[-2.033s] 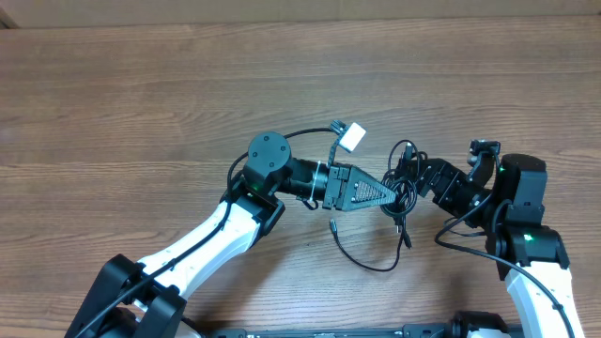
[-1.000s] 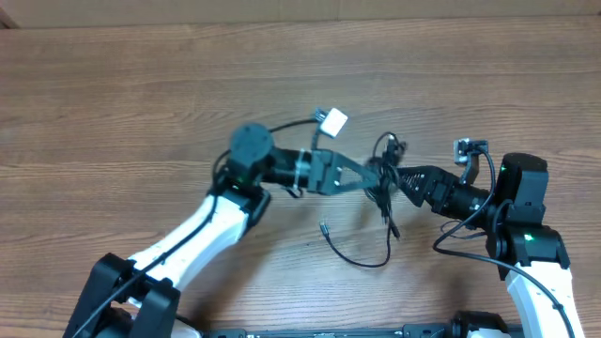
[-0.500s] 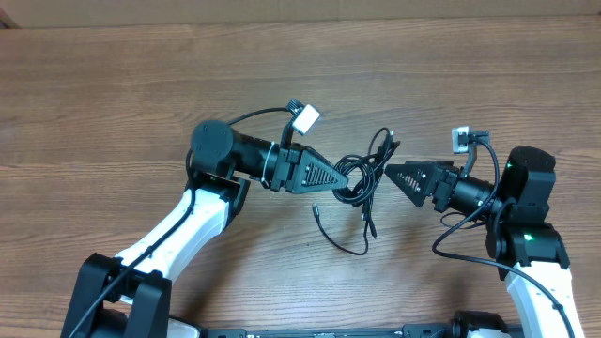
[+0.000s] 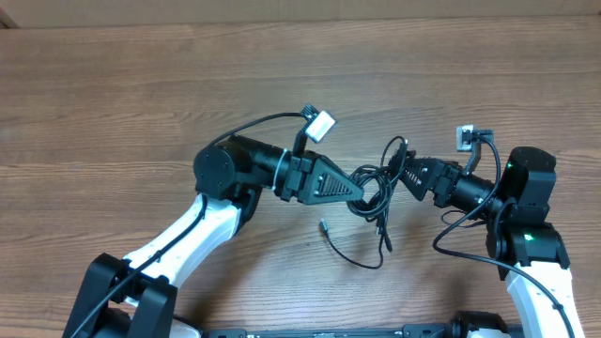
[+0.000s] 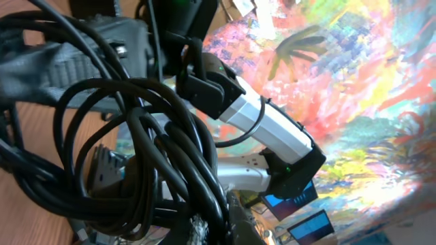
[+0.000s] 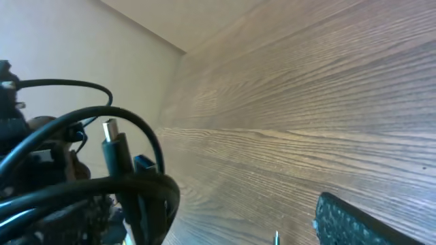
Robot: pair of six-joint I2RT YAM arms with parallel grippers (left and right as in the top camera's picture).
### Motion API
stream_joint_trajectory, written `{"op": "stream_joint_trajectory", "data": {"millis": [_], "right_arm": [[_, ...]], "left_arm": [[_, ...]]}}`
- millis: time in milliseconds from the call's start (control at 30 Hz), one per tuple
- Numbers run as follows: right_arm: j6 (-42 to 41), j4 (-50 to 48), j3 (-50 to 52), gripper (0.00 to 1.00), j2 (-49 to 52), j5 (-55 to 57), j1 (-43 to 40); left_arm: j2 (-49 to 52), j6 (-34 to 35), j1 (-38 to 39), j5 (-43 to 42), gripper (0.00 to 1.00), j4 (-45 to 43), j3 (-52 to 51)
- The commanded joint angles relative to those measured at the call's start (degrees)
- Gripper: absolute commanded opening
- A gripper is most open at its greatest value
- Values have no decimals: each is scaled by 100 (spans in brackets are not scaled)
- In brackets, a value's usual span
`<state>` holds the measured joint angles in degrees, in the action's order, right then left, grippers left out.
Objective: Untangle cables
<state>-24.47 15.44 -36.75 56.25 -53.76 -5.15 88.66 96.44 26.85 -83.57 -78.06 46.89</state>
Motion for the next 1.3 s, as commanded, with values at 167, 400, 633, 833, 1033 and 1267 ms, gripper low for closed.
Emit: {"op": "stream_joint_trajectory", "data": {"millis": [167,400,633,833,1033,1267], "right_arm": [[26,-42,-116,61,-57,-684,31],[251,-15,-114,4,-57,-1399,31],[1001,286,-114,4,-57,-2052,31],[1040,280,-114,4,-57,-2188,31],[1543,284,-114,4,-57,-2756,31],[1556,341,-114,30,-57,-2179,17]], "left_arm": [[-103,-374,146,745,4,9,107],[-103,-619,66,1263,4,70,107],[-103,-1290,-378,1823,4,1510,107],[-103,-1624,-990,2312,4,2787,107],[-103,-2210,-1117,3023,4,5337,107],[-103,-2935,-1119,2726,4,6107,105]]}}
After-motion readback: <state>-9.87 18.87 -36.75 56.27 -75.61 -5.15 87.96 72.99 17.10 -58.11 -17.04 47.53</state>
